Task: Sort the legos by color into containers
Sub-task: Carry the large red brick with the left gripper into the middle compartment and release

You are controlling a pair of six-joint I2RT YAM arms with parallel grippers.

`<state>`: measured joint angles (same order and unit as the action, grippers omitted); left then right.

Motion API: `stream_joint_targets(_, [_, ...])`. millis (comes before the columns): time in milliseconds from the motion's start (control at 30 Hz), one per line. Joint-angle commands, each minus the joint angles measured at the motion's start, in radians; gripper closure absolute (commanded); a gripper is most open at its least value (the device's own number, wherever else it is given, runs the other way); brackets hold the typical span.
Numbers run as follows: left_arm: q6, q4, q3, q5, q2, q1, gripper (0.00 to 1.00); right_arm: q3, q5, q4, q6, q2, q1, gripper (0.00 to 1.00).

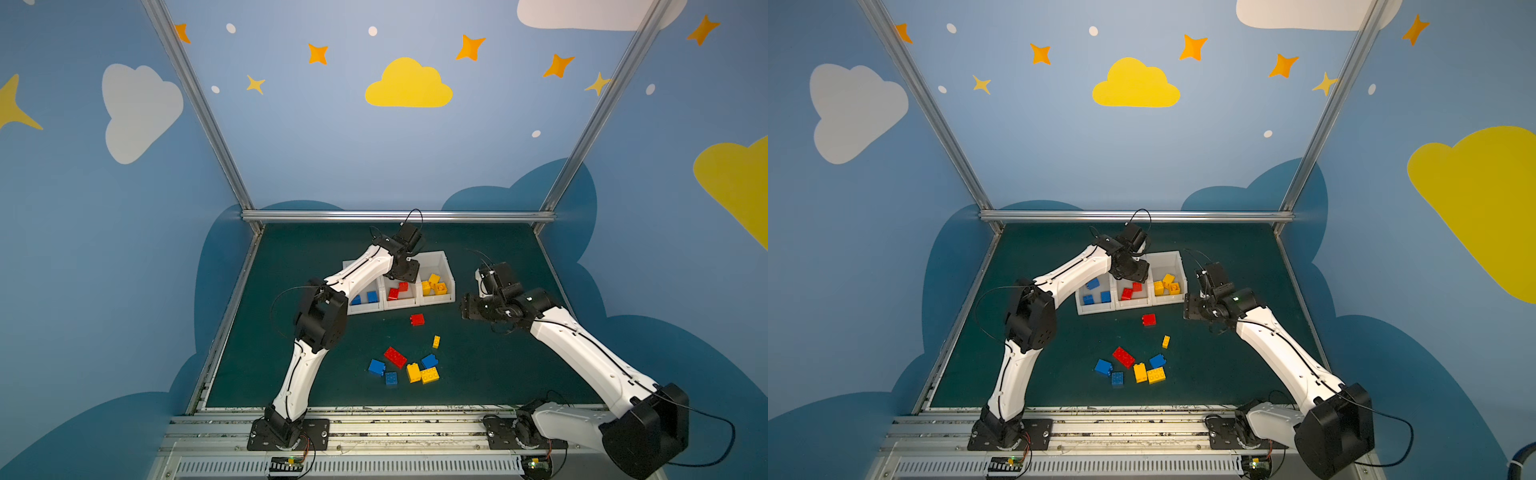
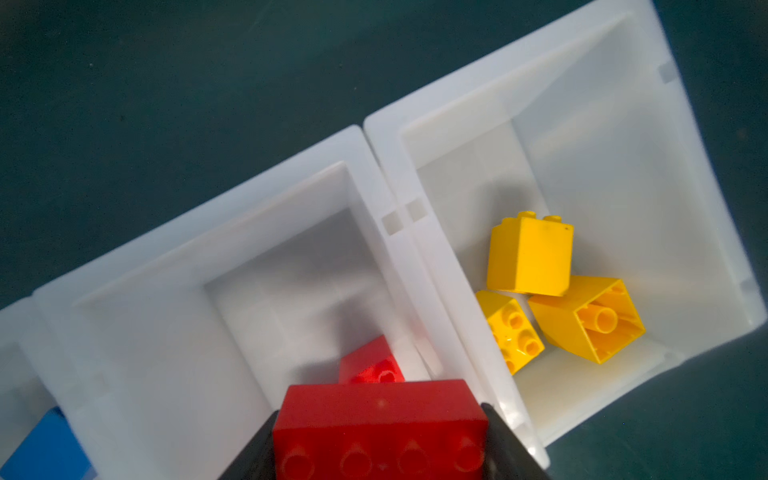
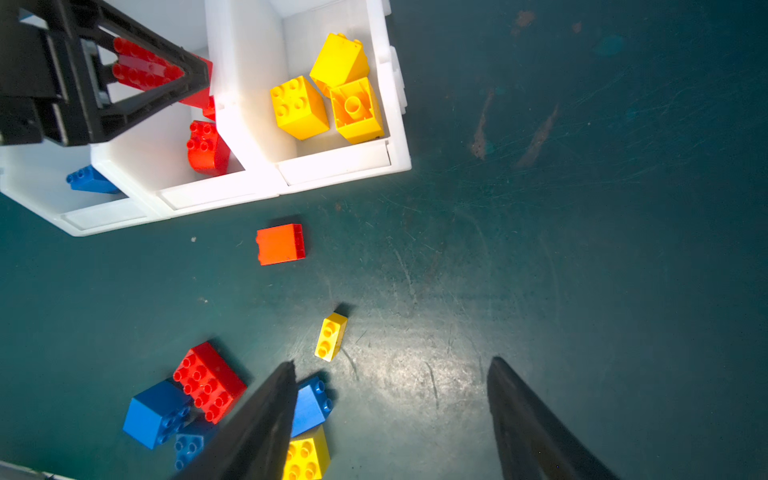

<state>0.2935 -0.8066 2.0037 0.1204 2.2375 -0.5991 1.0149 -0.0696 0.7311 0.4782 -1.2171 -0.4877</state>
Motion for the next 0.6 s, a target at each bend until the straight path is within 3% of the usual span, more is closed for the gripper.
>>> stream_joint_targets(0, [0.004, -0.005, -0.021, 0.016, -0.038, 0.006, 0.30, -0.007, 0.007, 0.011, 0.039, 0.019, 0.002, 0.27])
stream_joint_targets(567, [0.024, 0.070, -0.184, 0.025, -0.207, 0.029, 0.23, -0.025, 0.047, -0.009, 0.033, 0.022, 0.003, 0.27])
